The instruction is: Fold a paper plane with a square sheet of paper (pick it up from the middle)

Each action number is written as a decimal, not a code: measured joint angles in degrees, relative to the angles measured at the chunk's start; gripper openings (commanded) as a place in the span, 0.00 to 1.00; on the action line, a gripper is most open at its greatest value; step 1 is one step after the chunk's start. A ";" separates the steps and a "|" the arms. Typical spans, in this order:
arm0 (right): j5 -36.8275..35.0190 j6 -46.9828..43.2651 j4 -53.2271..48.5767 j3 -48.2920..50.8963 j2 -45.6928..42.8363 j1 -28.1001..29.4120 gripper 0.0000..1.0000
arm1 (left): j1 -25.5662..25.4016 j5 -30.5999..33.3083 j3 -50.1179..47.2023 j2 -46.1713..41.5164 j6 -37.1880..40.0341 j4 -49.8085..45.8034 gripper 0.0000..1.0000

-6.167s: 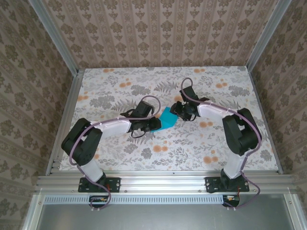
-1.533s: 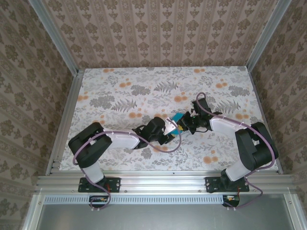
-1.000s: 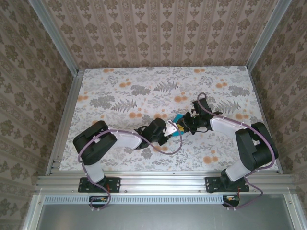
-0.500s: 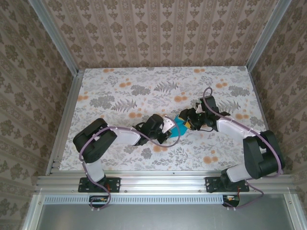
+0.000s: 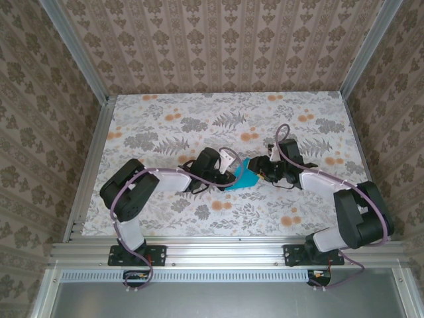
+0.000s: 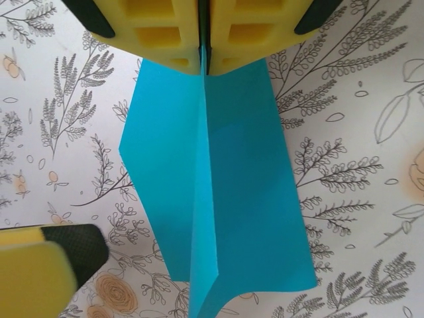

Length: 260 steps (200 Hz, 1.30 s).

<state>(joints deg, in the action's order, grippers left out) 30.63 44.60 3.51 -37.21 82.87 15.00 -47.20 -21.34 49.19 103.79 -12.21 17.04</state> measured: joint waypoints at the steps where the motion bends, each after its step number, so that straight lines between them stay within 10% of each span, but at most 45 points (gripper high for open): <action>1: 0.00 -0.04 0.02 0.00 0.09 0.00 0.47 | 0.00 -0.09 0.02 0.04 -0.11 0.00 0.12; 260: -3.54 -1.36 -1.33 -5.86 14.32 2.75 0.36 | 1.92 -5.95 5.73 5.88 -10.88 -6.43 0.18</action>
<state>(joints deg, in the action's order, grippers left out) 27.09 43.24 2.17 -43.07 97.19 17.76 -45.28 -27.29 54.92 109.67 -23.09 10.61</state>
